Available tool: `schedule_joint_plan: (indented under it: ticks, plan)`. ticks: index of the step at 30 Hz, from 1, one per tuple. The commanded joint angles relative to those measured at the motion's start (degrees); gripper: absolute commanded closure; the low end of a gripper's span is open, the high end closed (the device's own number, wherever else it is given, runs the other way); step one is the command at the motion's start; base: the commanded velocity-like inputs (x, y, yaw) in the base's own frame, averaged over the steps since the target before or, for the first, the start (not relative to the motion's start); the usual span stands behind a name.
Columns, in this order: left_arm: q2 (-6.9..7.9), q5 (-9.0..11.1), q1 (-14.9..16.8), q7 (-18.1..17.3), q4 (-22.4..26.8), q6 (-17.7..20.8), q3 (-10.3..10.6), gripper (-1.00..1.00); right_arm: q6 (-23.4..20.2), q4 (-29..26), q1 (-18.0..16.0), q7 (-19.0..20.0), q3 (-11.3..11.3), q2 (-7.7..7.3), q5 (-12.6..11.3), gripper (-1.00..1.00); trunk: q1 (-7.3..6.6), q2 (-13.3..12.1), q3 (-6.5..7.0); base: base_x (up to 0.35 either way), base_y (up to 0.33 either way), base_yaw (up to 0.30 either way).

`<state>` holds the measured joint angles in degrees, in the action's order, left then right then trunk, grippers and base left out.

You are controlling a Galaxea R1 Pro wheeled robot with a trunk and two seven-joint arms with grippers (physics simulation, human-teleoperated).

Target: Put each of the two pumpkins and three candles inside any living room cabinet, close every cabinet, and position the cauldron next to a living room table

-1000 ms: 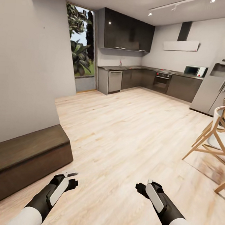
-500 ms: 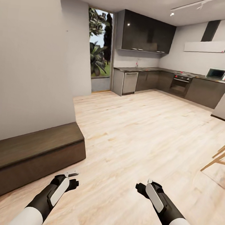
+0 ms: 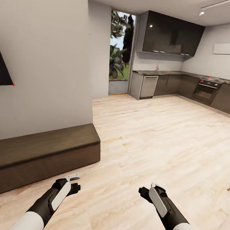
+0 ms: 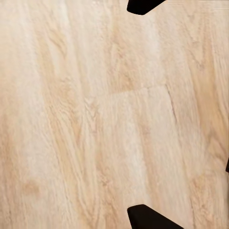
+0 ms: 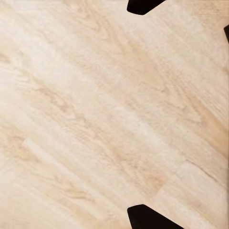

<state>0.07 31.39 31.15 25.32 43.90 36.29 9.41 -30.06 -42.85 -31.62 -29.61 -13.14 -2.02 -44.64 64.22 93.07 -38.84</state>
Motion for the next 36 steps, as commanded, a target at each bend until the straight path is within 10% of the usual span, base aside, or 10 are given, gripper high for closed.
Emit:
schedule_joint_plan:
  ticks: [1, 36]
  plan:
    - [0.02, 0.5, 0.0, 0.5, 0.1, 0.1, 0.2, -1.0, -0.1, -0.1, 0.0, -0.6, -0.3, -0.09, -0.5, -1.0, 0.0, 0.0, -0.06, 0.0, 0.0, 0.291]
    - [0.02, 0.5, 0.0, 0.5, 0.0, 0.1, 0.2, -1.0, -0.1, -0.1, 0.0, -0.5, -0.3, -0.09, -0.5, -1.0, 0.0, 0.0, -0.06, 0.001, 0.0, 0.291]
